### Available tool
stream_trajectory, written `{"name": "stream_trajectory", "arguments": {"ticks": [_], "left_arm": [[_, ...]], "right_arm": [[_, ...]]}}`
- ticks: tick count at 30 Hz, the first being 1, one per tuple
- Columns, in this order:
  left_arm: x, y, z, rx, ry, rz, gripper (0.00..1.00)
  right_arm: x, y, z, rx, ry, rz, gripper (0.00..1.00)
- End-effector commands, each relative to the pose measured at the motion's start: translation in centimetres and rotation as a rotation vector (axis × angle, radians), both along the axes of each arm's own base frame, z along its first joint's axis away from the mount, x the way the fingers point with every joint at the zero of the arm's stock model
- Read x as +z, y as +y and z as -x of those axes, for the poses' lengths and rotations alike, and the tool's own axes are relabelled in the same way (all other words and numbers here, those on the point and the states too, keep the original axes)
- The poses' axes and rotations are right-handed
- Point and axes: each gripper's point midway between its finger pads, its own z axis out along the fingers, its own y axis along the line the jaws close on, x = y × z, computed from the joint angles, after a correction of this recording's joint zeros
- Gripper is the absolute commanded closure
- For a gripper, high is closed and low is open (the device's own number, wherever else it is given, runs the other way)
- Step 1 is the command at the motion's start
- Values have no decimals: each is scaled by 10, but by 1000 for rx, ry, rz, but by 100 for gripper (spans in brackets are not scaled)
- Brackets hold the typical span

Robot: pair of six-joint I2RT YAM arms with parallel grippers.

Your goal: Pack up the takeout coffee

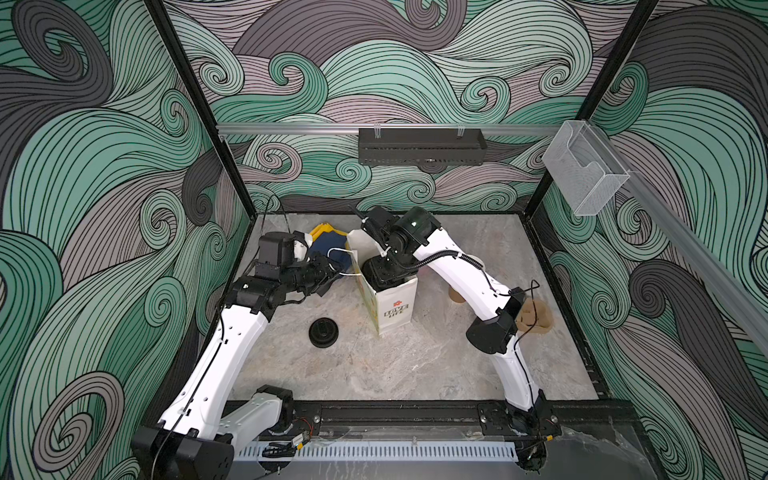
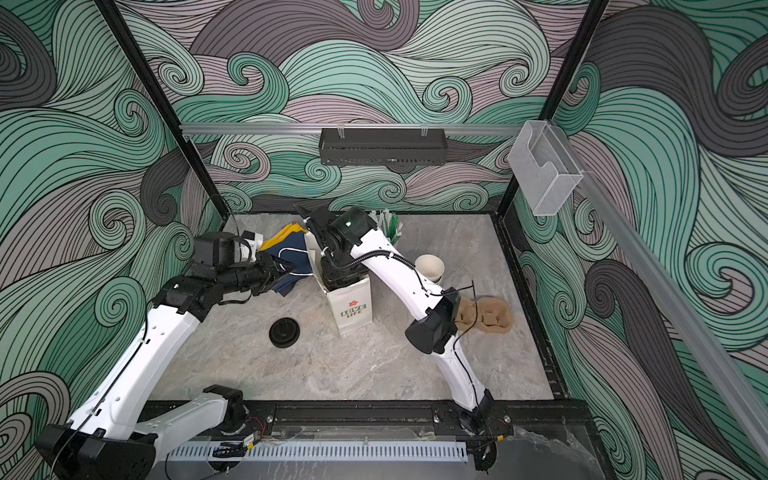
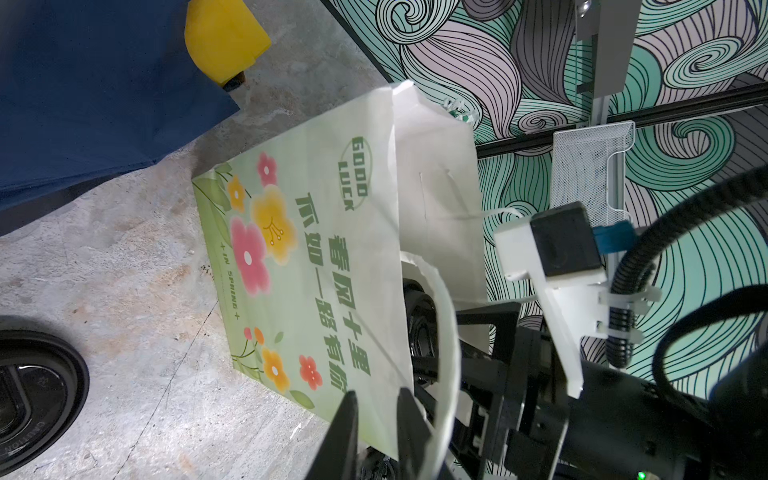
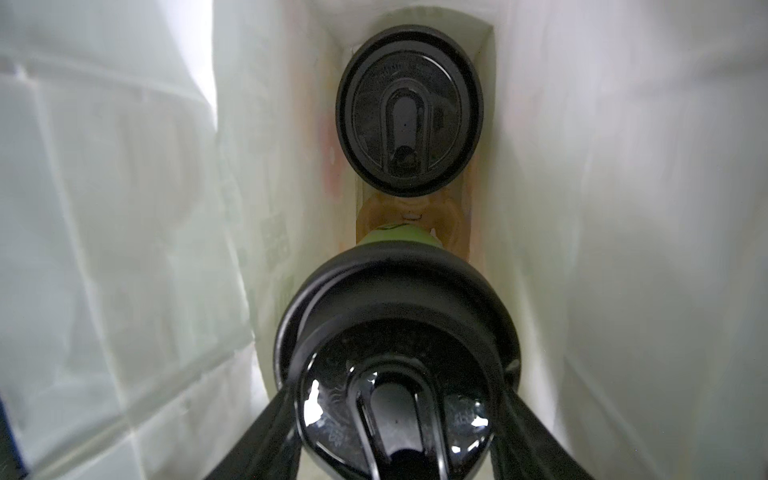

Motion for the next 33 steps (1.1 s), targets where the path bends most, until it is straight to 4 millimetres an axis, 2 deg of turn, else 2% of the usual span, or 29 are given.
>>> {"name": "stream_trajectory", "arguments": {"ticks": [1, 33], "left_arm": [[7, 0, 0, -17, -27, 0, 79], [0, -2, 1, -29, -8, 6, 82]], "right_arm": [[-15, -36, 32, 0, 134, 179, 39], [-53, -27, 5, -21, 132, 251, 39]]}}
